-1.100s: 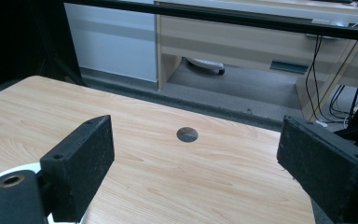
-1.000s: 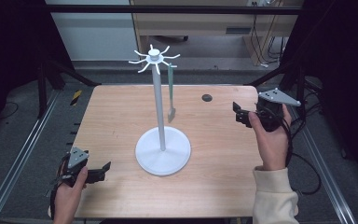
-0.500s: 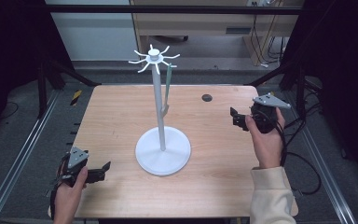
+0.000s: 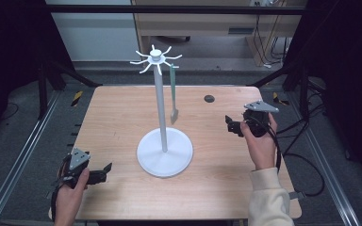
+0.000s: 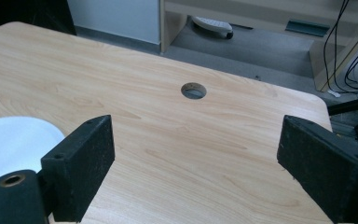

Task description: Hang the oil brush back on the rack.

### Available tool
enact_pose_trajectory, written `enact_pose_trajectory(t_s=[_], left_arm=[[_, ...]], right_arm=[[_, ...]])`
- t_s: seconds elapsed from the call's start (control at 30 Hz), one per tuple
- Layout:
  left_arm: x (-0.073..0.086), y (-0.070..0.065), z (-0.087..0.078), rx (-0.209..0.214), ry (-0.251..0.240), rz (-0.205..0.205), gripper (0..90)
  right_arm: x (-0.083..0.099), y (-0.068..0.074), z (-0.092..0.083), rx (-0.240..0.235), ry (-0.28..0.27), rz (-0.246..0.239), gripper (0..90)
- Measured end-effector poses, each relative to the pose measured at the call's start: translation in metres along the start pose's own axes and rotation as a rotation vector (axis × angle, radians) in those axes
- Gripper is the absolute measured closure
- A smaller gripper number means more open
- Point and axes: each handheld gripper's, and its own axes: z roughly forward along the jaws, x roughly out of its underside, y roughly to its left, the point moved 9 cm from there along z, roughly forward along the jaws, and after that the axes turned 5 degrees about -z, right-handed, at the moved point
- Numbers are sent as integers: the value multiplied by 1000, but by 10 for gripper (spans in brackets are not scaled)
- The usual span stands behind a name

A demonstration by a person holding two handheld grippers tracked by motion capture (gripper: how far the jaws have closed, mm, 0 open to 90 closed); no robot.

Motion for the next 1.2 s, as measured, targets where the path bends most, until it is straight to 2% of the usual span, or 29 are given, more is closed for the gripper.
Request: enact_pose_trajectory(t_s=[0.13, 0.43, 0.5, 0.87, 1.07, 1.2], left_arm=[[0, 1, 0, -4, -1, 10, 24], [-1, 2, 0, -10, -10, 24, 25], [-1, 2, 0, -8, -18, 28, 24], [-1, 1, 1, -8, -17, 24, 25], [-1, 1, 2, -10, -17, 30, 24], [-1, 2, 2, -12, -16, 28, 24]], right_arm=[[4, 3, 4, -4, 16, -14, 106], [17, 12, 17, -26, 32, -14, 95], [23, 16, 23, -14, 46, -36, 71], [39, 29, 37, -53, 91, -43, 70], [43, 41, 44, -74, 113, -77, 74], [48, 46, 47, -86, 119, -68, 75]])
